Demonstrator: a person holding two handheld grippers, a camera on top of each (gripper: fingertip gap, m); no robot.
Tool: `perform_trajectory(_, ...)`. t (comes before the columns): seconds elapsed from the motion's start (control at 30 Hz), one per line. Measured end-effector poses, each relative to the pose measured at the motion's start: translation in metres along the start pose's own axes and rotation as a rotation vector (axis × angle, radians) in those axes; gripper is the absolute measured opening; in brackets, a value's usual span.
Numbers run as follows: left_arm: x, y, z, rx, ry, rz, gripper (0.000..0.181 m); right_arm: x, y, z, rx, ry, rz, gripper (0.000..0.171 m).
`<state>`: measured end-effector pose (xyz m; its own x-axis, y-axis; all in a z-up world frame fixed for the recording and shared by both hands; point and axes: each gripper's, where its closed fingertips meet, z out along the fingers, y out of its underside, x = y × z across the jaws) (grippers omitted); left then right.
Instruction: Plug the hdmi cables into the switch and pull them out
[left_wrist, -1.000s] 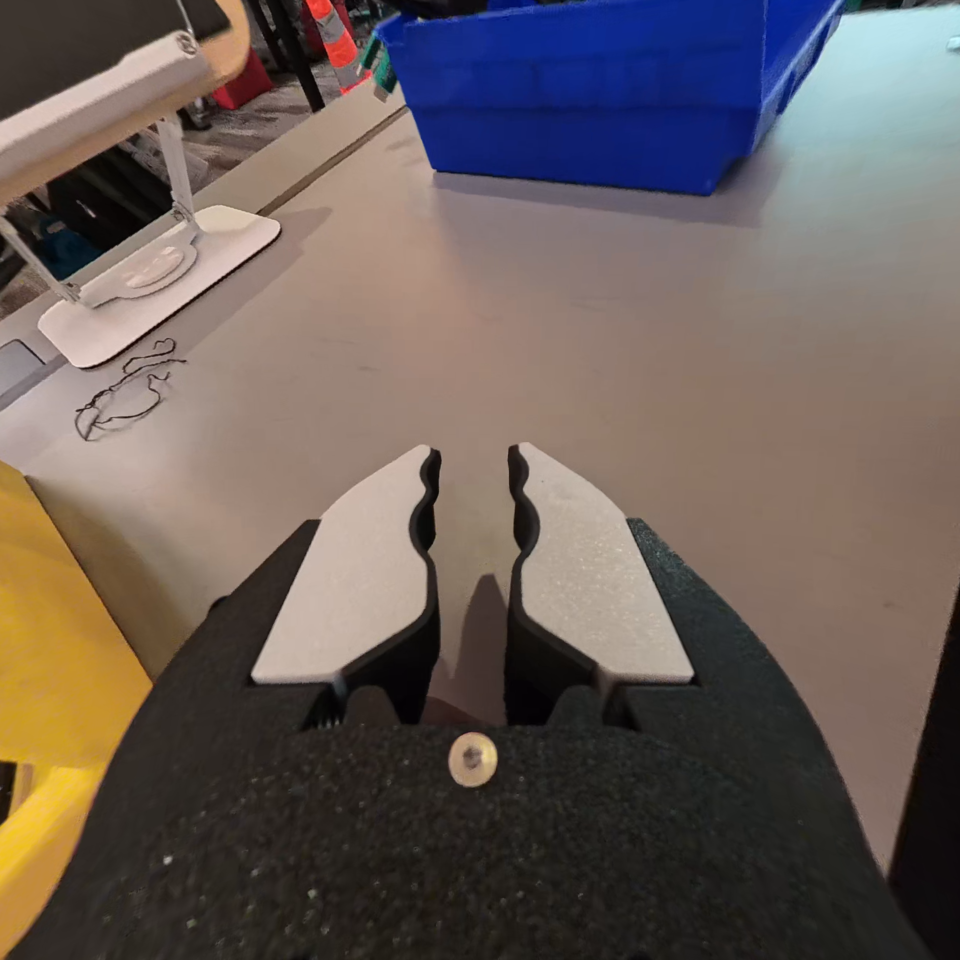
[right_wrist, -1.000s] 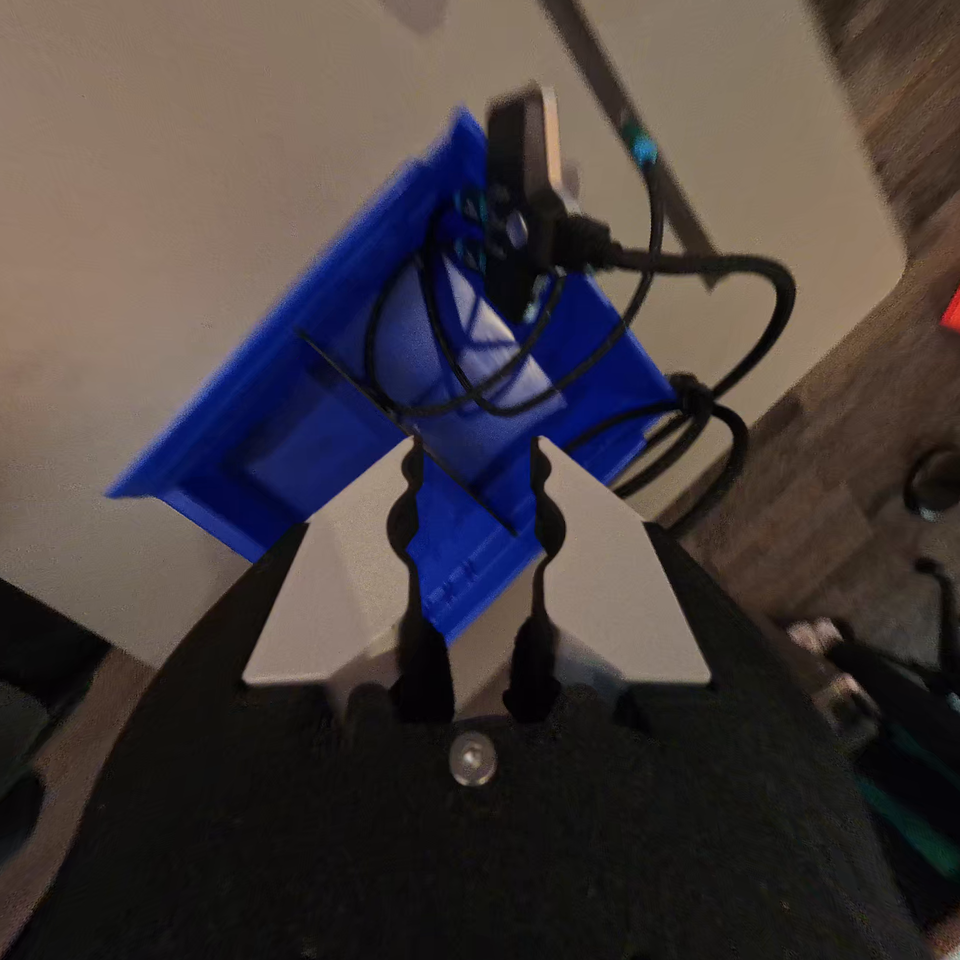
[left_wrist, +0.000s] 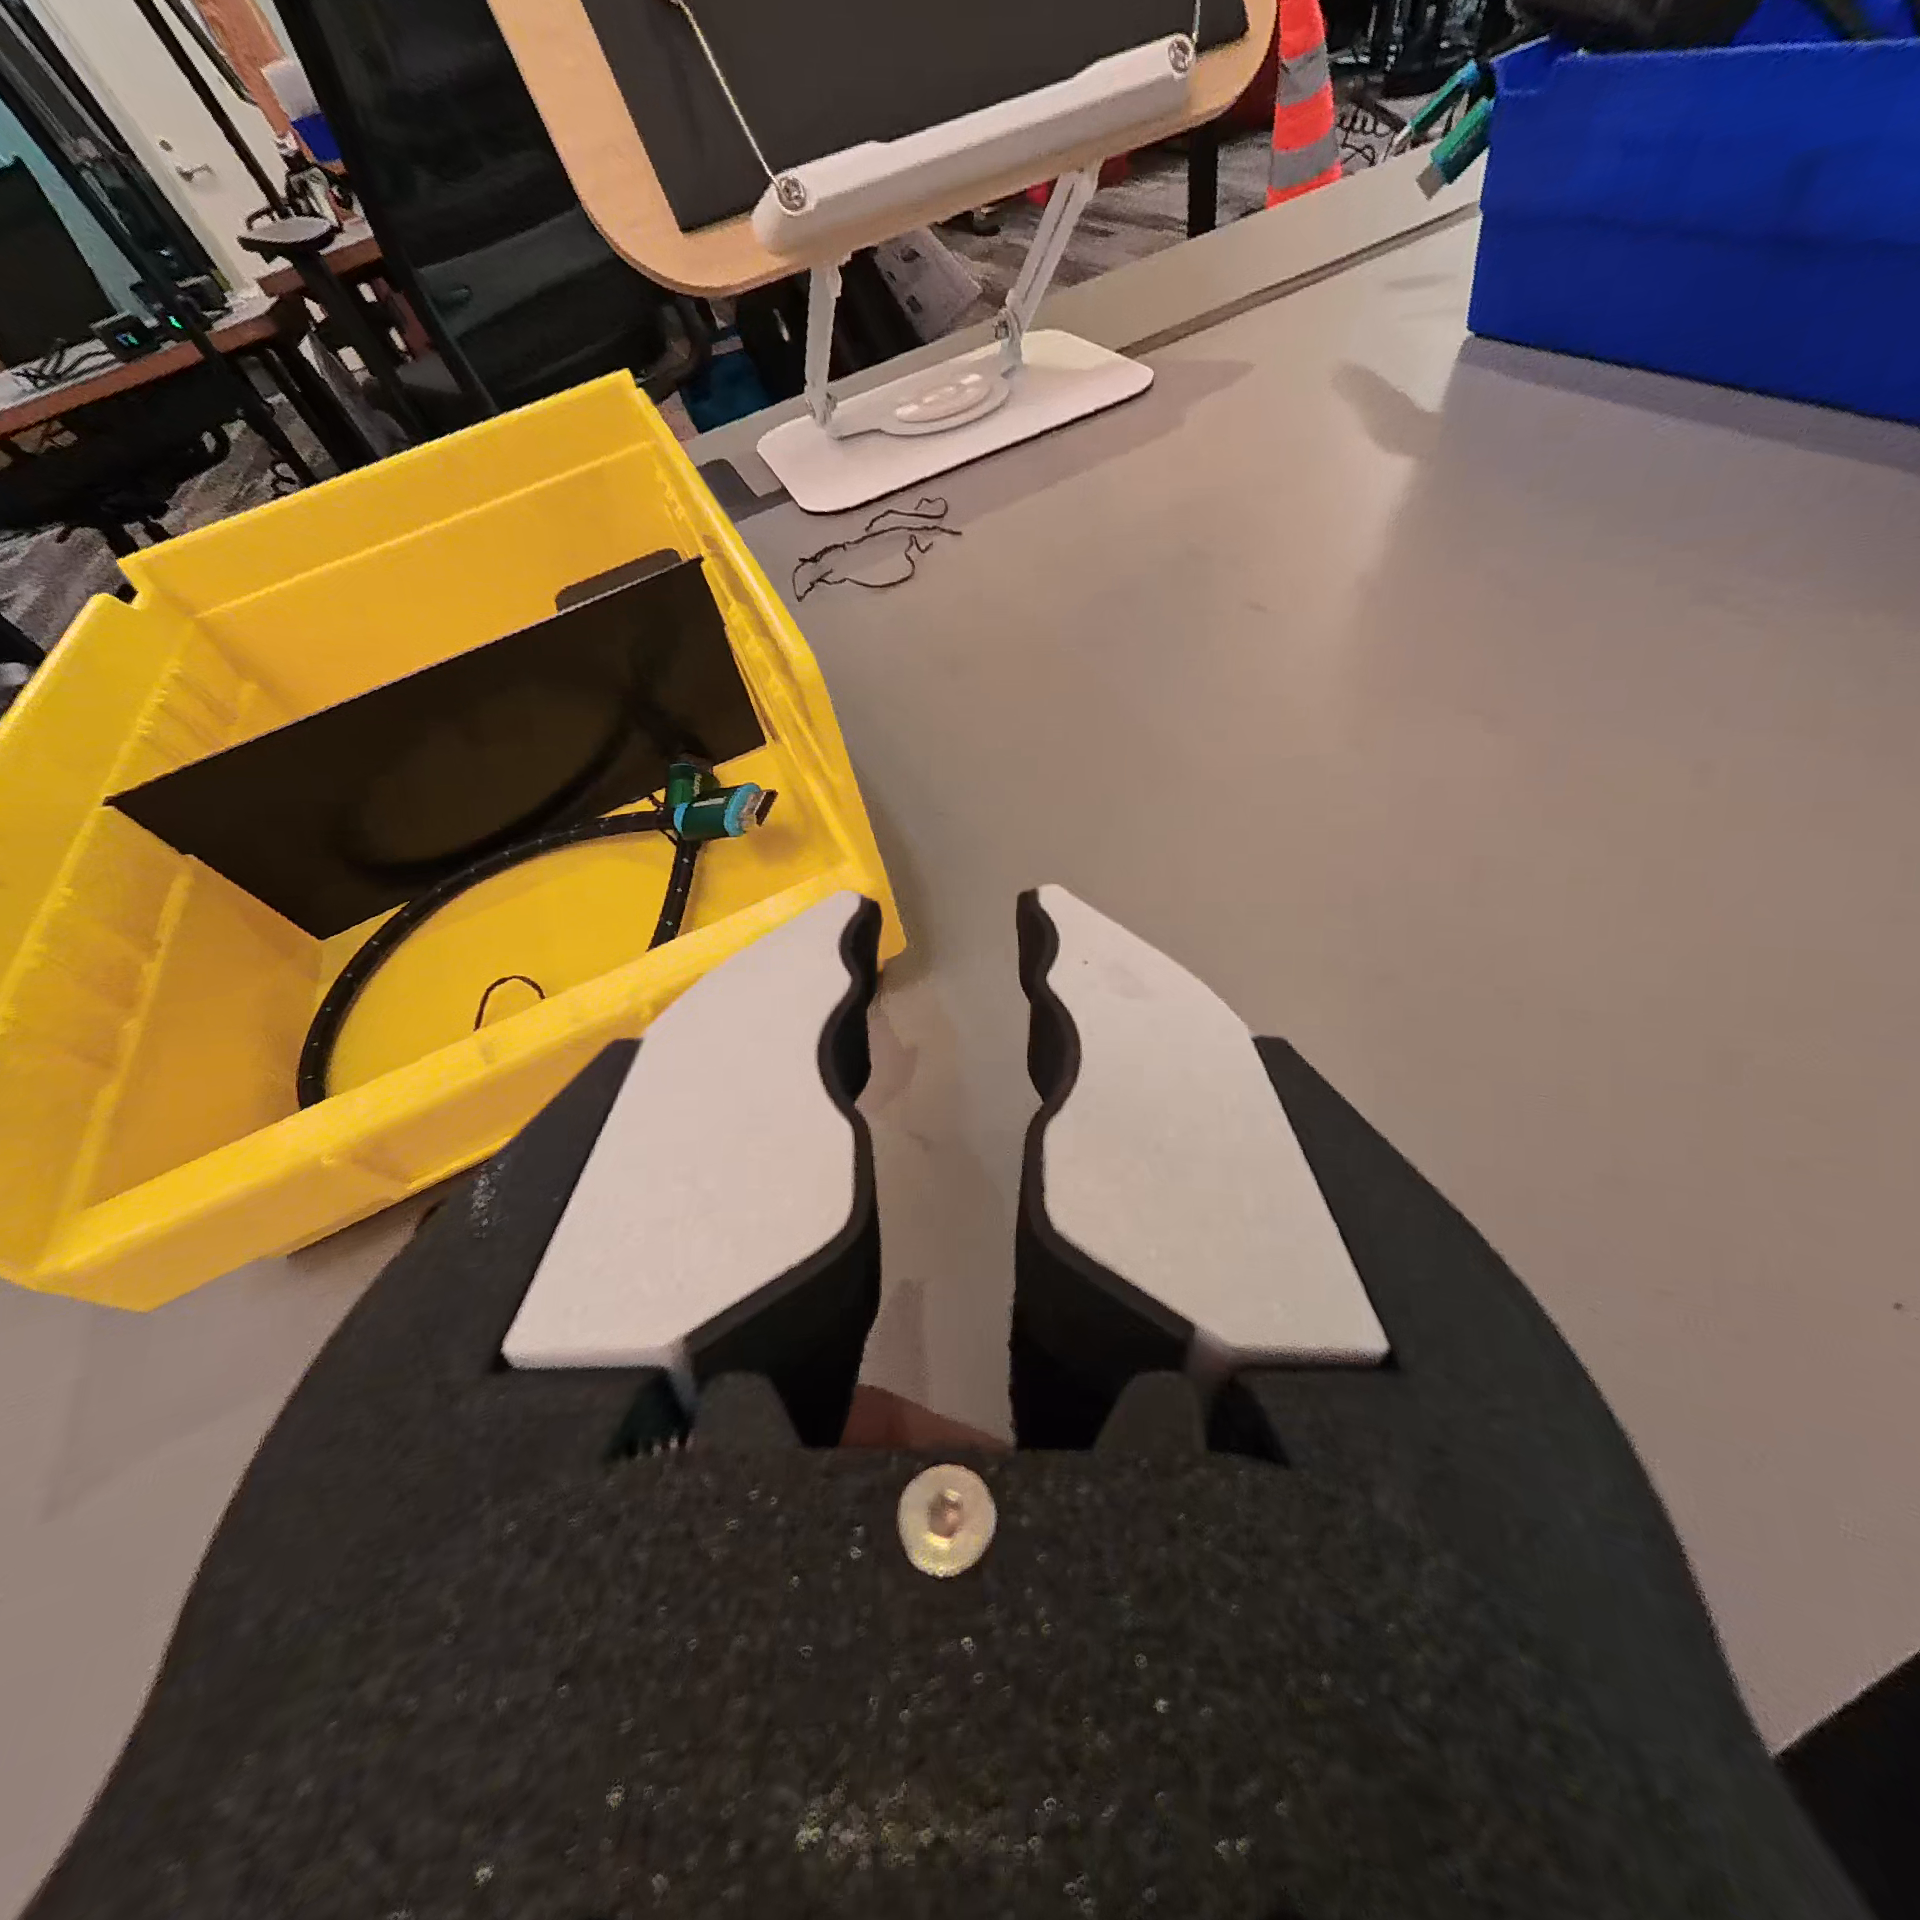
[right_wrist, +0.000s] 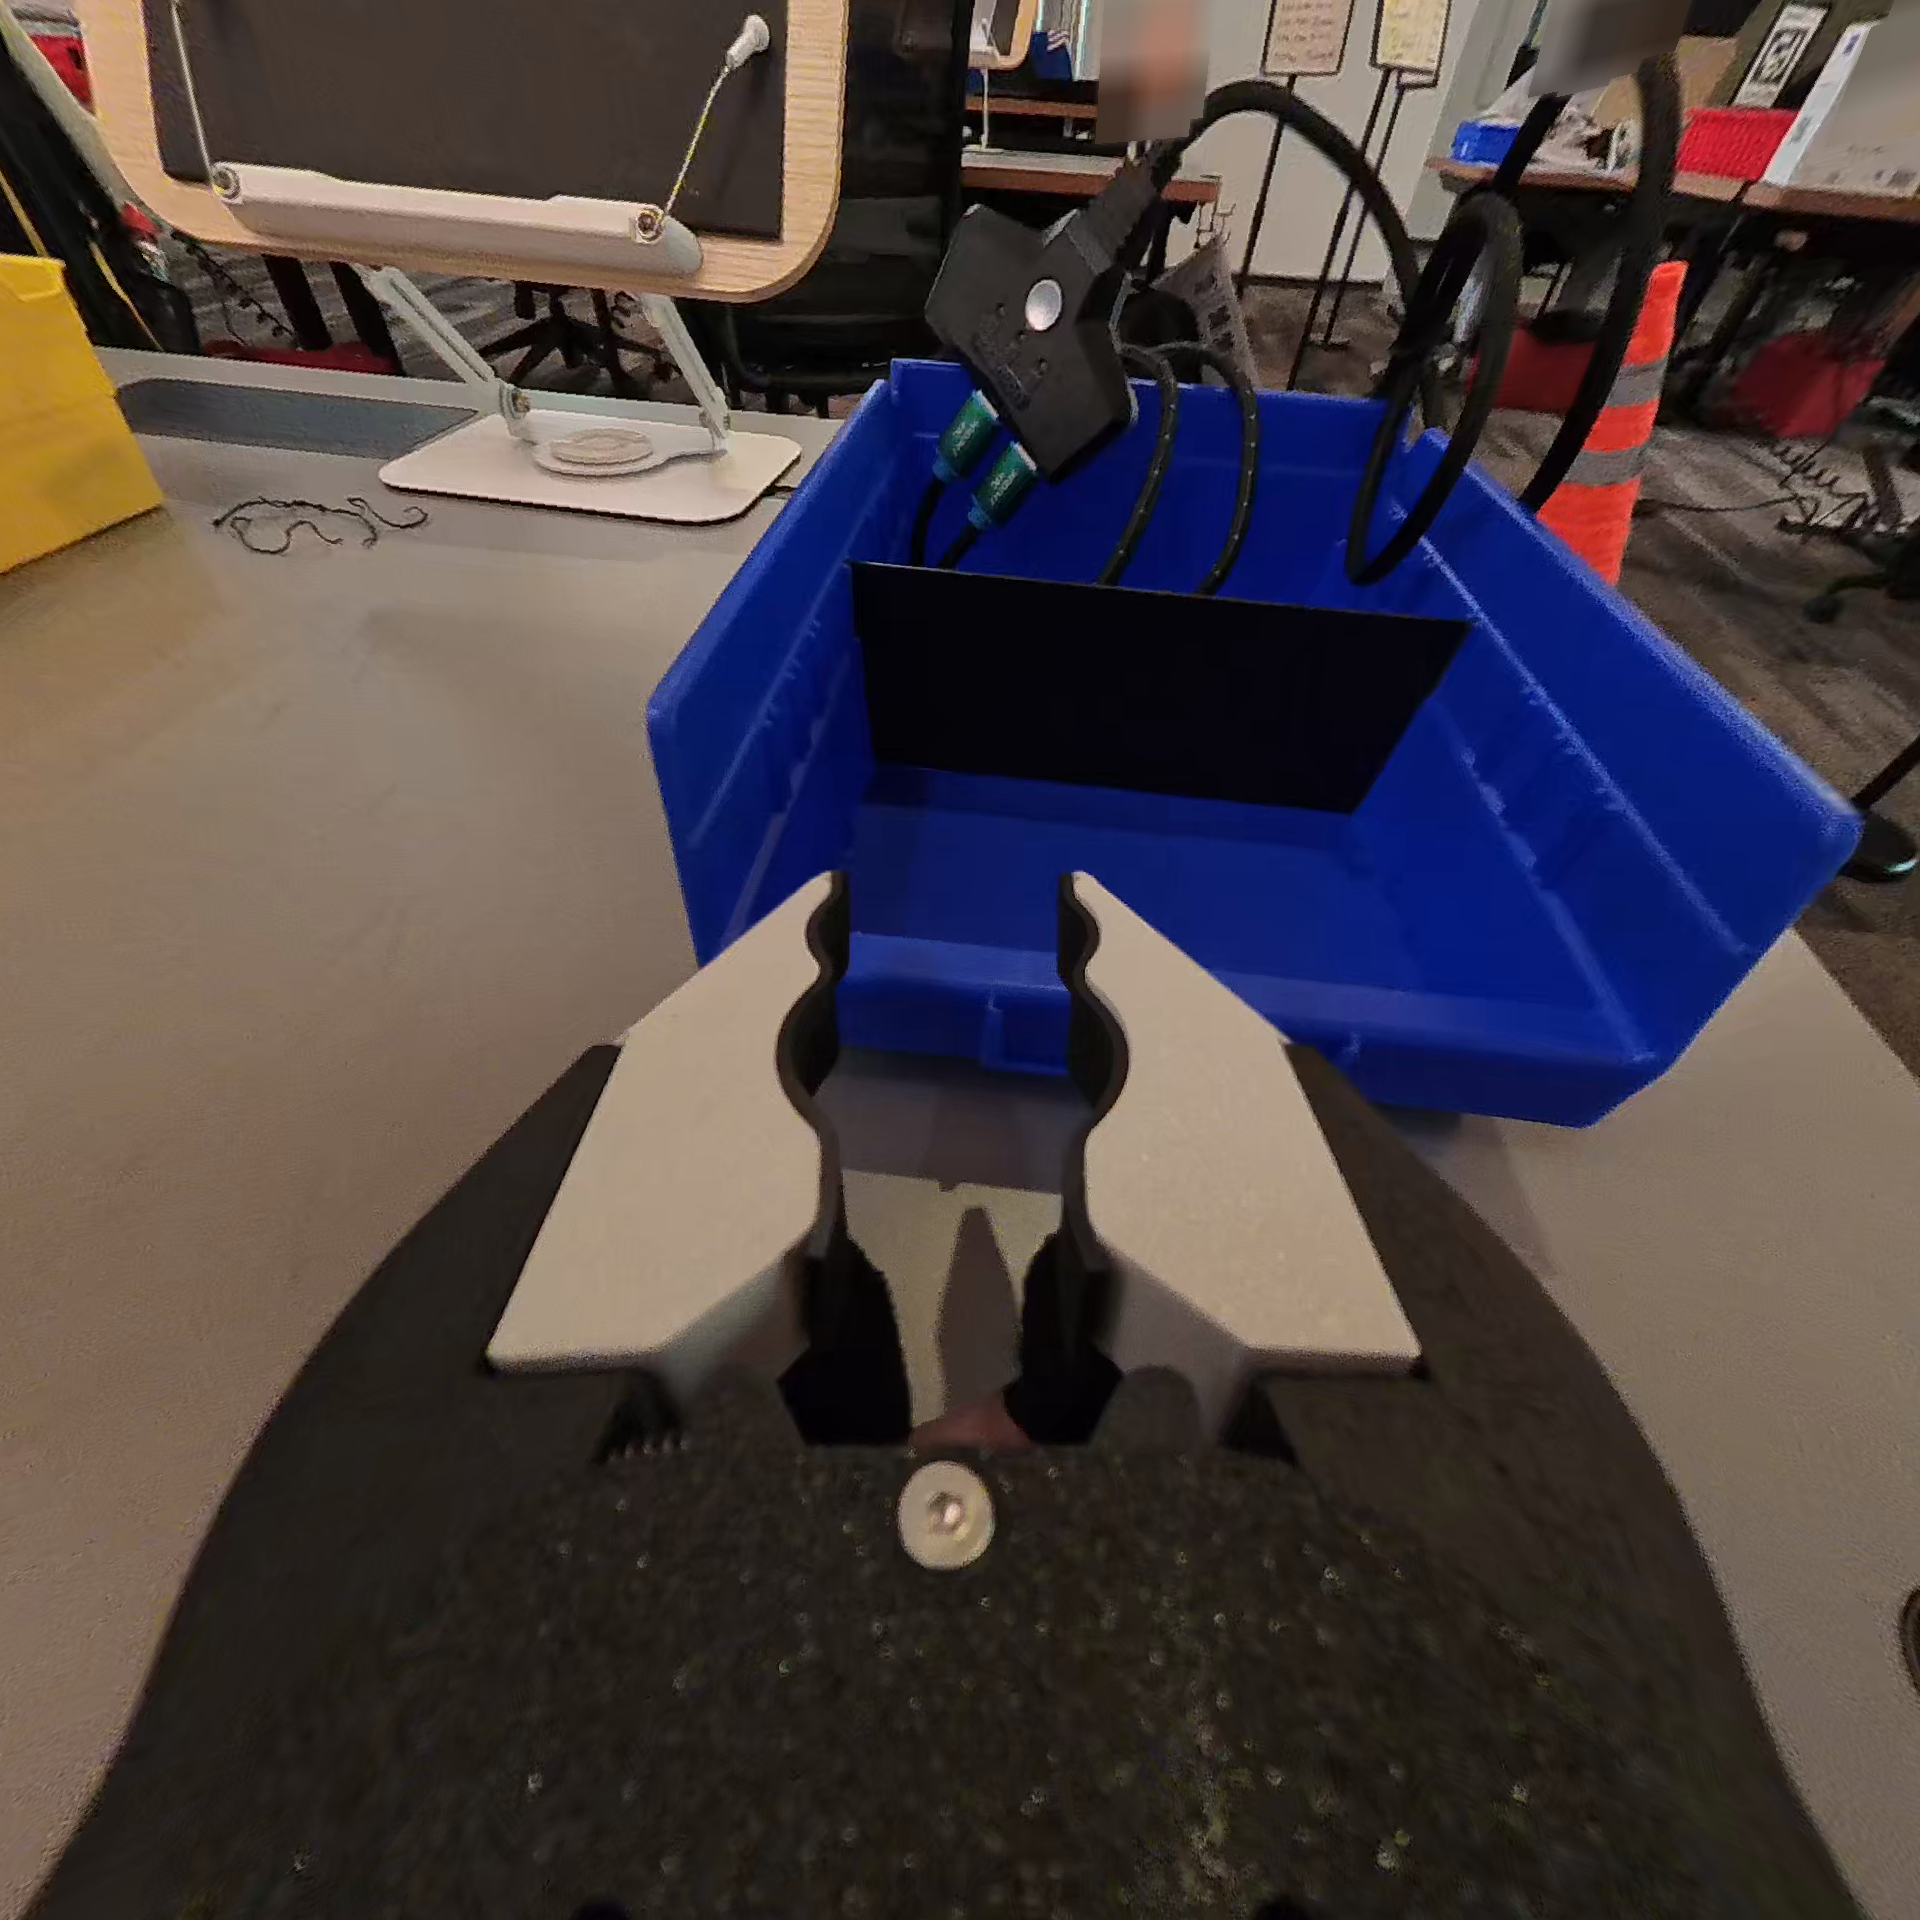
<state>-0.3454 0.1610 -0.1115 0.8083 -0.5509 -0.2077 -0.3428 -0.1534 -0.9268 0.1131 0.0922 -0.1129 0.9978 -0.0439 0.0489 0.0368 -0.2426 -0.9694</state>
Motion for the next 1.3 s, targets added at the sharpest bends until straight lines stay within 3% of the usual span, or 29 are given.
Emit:
perform_trajectory(0.27,0.002,0.002,0.018,-0.059,0.057,0.009,0.025,0.022,0.013,-0.018,-0.026,0.076,-0.04,0.039)
perform_trajectory(0.47,-0.029,-0.022,0.023,-0.01,0.127,-0.166,0.028,0.043,0.021,-0.044,-0.035,0.146,-0.01,0.038)
perform_trajectory(0.53,-0.045,-0.04,0.025,-0.001,0.128,-0.131,0.029,0.051,0.026,-0.053,-0.042,0.164,0.022,0.038)
perform_trajectory(0.67,-0.082,-0.062,0.057,-0.168,0.144,0.059,0.036,0.064,0.03,-0.068,-0.046,0.216,0.061,0.038)
perform_trajectory(0.77,-0.115,-0.069,0.105,-0.352,0.171,0.072,0.043,0.066,0.029,-0.07,-0.041,0.226,0.084,0.038)
perform_trajectory(0.97,-0.136,-0.039,0.199,-0.72,0.423,-0.205,0.066,0.056,0.033,-0.061,-0.075,0.203,0.075,0.038)
perform_trajectory(1.07,-0.142,-0.021,0.221,-0.842,0.48,-0.359,0.074,0.049,0.033,-0.055,-0.081,0.184,0.072,0.038)
perform_trajectory(1.2,-0.151,-0.003,0.24,-0.889,0.469,-0.525,0.079,0.043,0.038,-0.05,-0.101,0.161,0.065,0.039)
perform_trajectory(1.3,-0.148,0.005,0.245,-0.937,0.503,-0.603,0.07,0.041,0.041,-0.047,-0.116,0.143,0.069,0.039)
